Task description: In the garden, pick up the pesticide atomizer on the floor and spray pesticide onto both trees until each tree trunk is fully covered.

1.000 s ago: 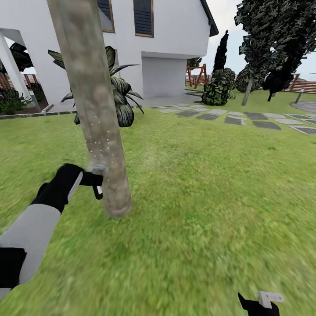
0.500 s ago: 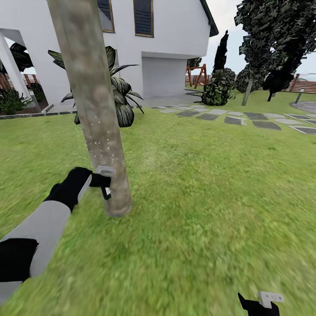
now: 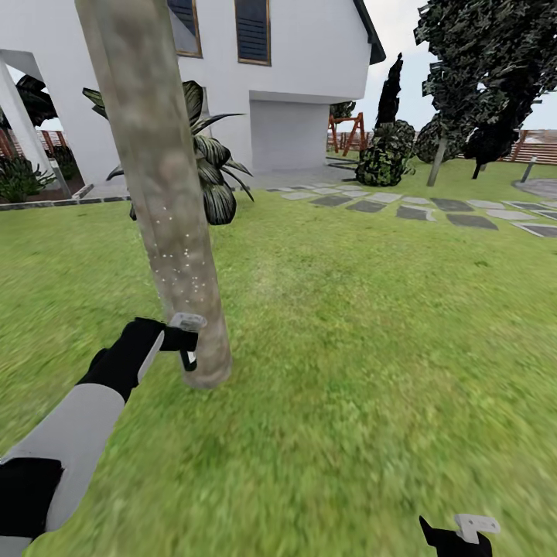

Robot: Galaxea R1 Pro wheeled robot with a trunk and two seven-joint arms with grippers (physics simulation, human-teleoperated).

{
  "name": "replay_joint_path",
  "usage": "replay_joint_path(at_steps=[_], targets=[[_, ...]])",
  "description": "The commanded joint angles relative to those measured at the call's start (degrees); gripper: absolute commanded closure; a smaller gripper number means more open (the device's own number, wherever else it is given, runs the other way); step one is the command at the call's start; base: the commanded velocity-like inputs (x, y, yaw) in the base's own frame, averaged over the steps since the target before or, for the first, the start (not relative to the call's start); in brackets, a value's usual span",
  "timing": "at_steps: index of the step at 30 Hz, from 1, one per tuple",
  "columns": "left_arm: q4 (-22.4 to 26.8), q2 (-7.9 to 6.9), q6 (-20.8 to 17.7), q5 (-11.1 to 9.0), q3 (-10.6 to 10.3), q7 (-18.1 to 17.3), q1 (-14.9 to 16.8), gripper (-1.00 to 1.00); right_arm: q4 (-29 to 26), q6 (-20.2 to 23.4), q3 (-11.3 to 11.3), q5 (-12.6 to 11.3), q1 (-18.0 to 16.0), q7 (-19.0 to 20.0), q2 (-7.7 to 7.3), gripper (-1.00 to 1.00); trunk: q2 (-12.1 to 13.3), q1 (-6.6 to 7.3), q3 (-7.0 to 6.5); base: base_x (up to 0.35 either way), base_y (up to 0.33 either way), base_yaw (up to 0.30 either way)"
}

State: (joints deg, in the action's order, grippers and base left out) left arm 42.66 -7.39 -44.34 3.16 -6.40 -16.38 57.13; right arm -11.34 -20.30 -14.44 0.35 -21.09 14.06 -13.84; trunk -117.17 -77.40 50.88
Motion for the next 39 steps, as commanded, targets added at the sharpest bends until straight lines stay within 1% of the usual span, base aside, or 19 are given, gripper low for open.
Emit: replay_joint_path(at_steps=[1, 3, 5, 6, 7, 8, 10, 14, 18, 19, 20, 22, 29, 30, 32, 34, 35, 38, 39], targets=[[-1.5, 0.02, 0.2, -0.1, 0.0, 0.0, -0.1, 1.00, 0.0, 0.0, 0.0, 0.0, 0.0, 0.0, -0.03, -1.00, 0.0, 0.00, -0.01, 0.100, 0.000, 0.000], [-3.2, 0.03, 1.2, -0.2, 0.1, 0.0, -0.1, 1.00, 0.0, 0.0, -0.1, 0.0, 0.0, 0.0, -0.01, -1.00, 0.0, 0.00, -0.01, 0.049, 0.000, 0.000], [-6.3, 0.01, 5.1, -0.2, 0.1, 0.3, -0.2, 1.00, 0.0, 0.0, -0.1, 0.0, 0.0, 0.0, 0.02, -1.00, 0.0, 0.00, -0.01, 0.012, 0.000, 0.000], [-7.7, 0.01, 6.3, -0.2, 0.1, 1.0, -0.2, 1.00, 0.0, 0.0, -0.1, 0.0, 0.0, 0.0, 0.03, -1.00, 0.0, 0.00, -0.01, 0.004, 0.000, 0.000], [-10.0, 0.06, 7.4, -0.7, 0.1, 2.7, -0.2, 1.00, 0.0, 0.0, -0.1, 0.0, 0.0, 0.0, 0.03, -1.00, 0.0, 0.00, -0.01, 0.001, 0.000, 0.000], [-12.0, 0.08, 9.6, -1.3, 0.1, 3.4, -0.2, 1.00, 0.0, 0.0, 0.0, 0.0, 0.0, 0.0, 0.02, -1.00, 0.0, 0.00, -0.01, 0.000, 0.000, 0.000], [-13.2, -0.06, 12.1, -1.5, 0.2, 3.8, -0.2, 1.00, 0.0, 0.0, -0.1, 0.0, 0.0, 0.0, 0.00, -1.00, 0.0, 0.00, -0.01, 0.017, 0.000, 0.000], [-14.1, -0.61, 12.8, -1.5, 1.2, 6.1, -0.2, 1.00, 0.0, 0.0, -0.1, 0.0, 0.0, 0.0, -0.01, -1.00, 0.0, 0.00, -0.01, 0.014, 0.000, 0.000], [-14.4, -1.38, 12.9, -1.4, 4.3, 7.0, -0.2, 1.00, 0.0, 0.0, -0.1, 0.0, 0.0, 0.0, 0.00, -1.00, 0.0, 0.00, -0.01, 0.000, 0.000, 0.000], [-14.4, -1.43, 12.9, -1.4, 4.7, 7.0, -0.2, 1.00, 0.0, 0.0, -0.1, 0.0, 0.0, 0.0, 0.02, -1.00, 0.0, 0.00, -0.01, 0.000, 0.000, 0.000], [-14.4, -1.01, 13.0, -1.6, 5.0, 7.0, -0.2, 1.00, -0.1, 0.0, -0.1, -0.1, 0.0, 0.0, 0.04, -1.00, 0.0, 0.00, -0.01, 0.000, 0.000, 0.000], [-14.4, -0.60, 13.1, -1.7, 5.1, 7.0, -0.2, 1.00, -0.2, 0.0, -0.1, -0.2, 0.0, -0.1, 0.04, -1.00, 0.0, 0.00, 0.00, 0.000, 0.000, 0.023], [-14.4, -0.07, 13.2, -1.5, 5.2, 7.2, -2.1, 1.00, -0.2, 0.0, -0.1, -0.2, 0.0, -0.1, 0.13, -1.00, 0.0, 0.00, 0.11, 0.039, 0.000, 0.196], [-14.4, -0.08, 13.2, -1.5, 5.2, 7.7, -2.7, 1.00, -0.2, 0.0, -0.1, -0.2, 0.0, -0.1, 0.13, -1.00, 0.0, 0.00, 0.11, 0.211, -0.019, 0.043], [-14.4, -0.01, 13.2, -1.7, 5.2, 10.9, -3.6, 1.00, -0.2, 0.0, -0.1, -0.2, 0.0, 0.0, 0.13, -1.00, 0.0, 0.00, 0.11, 0.268, -0.121, 0.014], [-14.4, 0.15, 13.2, -2.2, 5.2, 12.6, -3.9, 1.00, -0.2, 0.0, -0.1, -0.2, 0.0, 0.0, 0.13, -1.00, 0.0, 0.00, 0.11, 0.266, -0.173, 0.005], [-14.4, 0.78, 13.2, -3.3, 5.2, 12.8, -4.1, 1.00, -0.2, 0.0, -0.1, -0.2, 0.0, 0.0, 0.13, -1.00, 0.0, 0.00, 0.11, 0.217, -0.206, 0.001], [-14.4, 1.68, 13.2, -4.4, 5.2, 12.8, -4.6, 1.00, -0.2, 0.0, -0.1, -0.2, 0.0, 0.0, 0.13, -1.00, 0.0, 0.00, 0.11, 0.166, -0.229, 0.000], [-14.4, 2.18, 13.1, -5.4, 5.2, 12.8, -5.8, 1.00, -0.2, 0.0, -0.1, -0.2, 0.0, 0.0, 0.13, -1.00, 0.0, 0.00, 0.11, 0.028, -0.267, 0.142]])
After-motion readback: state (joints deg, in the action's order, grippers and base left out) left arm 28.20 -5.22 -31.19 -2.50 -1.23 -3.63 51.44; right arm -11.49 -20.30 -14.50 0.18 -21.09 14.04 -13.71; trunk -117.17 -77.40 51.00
